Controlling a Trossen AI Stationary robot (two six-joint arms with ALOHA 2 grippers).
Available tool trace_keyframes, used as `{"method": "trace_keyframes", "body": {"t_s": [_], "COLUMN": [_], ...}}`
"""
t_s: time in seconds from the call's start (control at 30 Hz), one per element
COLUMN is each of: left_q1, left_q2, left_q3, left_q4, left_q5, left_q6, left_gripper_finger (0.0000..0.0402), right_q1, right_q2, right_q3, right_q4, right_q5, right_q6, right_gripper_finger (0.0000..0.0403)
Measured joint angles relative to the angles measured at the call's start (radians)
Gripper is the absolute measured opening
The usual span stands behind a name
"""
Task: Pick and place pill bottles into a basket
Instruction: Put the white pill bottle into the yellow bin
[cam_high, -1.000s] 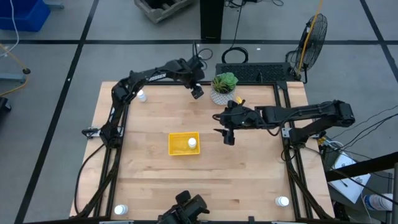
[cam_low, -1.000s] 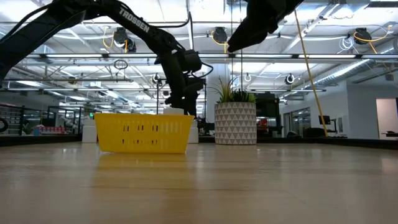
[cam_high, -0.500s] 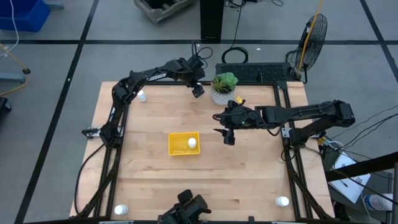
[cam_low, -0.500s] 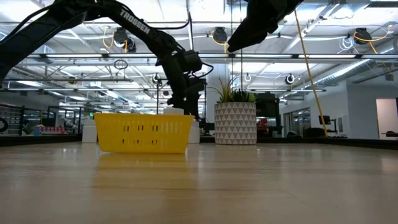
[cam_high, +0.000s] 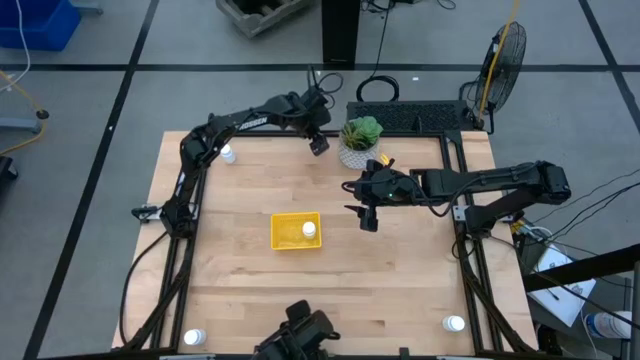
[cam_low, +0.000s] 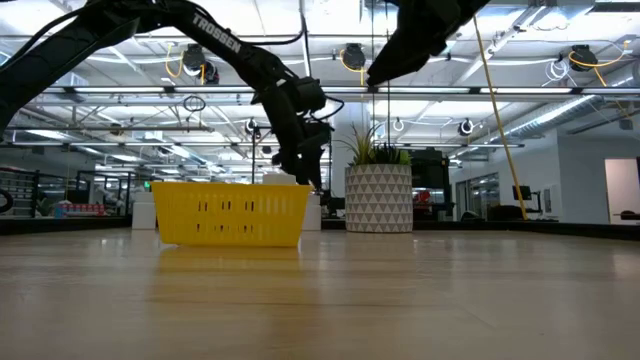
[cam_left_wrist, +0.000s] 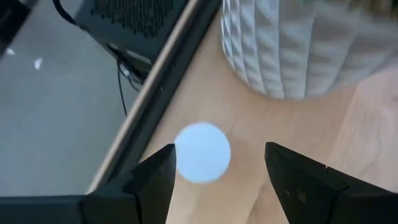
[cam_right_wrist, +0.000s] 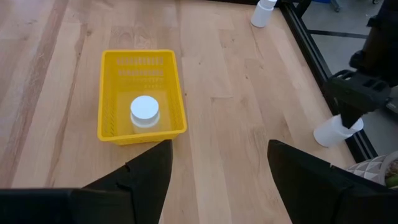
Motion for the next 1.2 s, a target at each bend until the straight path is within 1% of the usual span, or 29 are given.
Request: {"method": "trace_keyframes", "body": {"t_s": [0.17,0.37,0.5,0.7,1.0,1.1,1.2], "left_q1": [0.007,0.032,0.053,0.045,0.032,0.033,0.035], "left_q2": [-0.001,0.002,0.005,0.005,0.007,0.007,0.007], "left_q3": [0.027,0.029,0.028,0.028,0.027,0.027,0.027], "left_q4": [0.028,0.043,0.028,0.021,0.012,0.012,0.005], "left_q5": [-0.001,0.003,0.043,0.086,0.075,0.070,0.066], "left_q6": [0.007,0.008,-0.008,-0.001,0.019,0.018,0.018], "left_gripper_finger": [0.0253,0.0253,0.0253,0.0253,0.0254,0.0260,0.0277], "right_q1": [0.000,0.000,0.000,-0.004,-0.004,-0.005,-0.005], "right_q2": [0.000,0.000,0.000,0.000,0.000,0.000,0.000], "right_q3": [0.000,0.000,0.000,0.000,0.000,0.000,0.000], "right_q4": [-0.025,-0.028,-0.029,-0.028,-0.028,-0.028,-0.028], "right_q5": [0.001,0.001,0.002,0.001,0.000,0.000,0.001], "right_q6": [0.014,0.015,0.015,0.015,0.018,0.016,0.011], "right_gripper_finger": [0.0254,0.0254,0.0254,0.0254,0.0254,0.0254,0.0254]}}
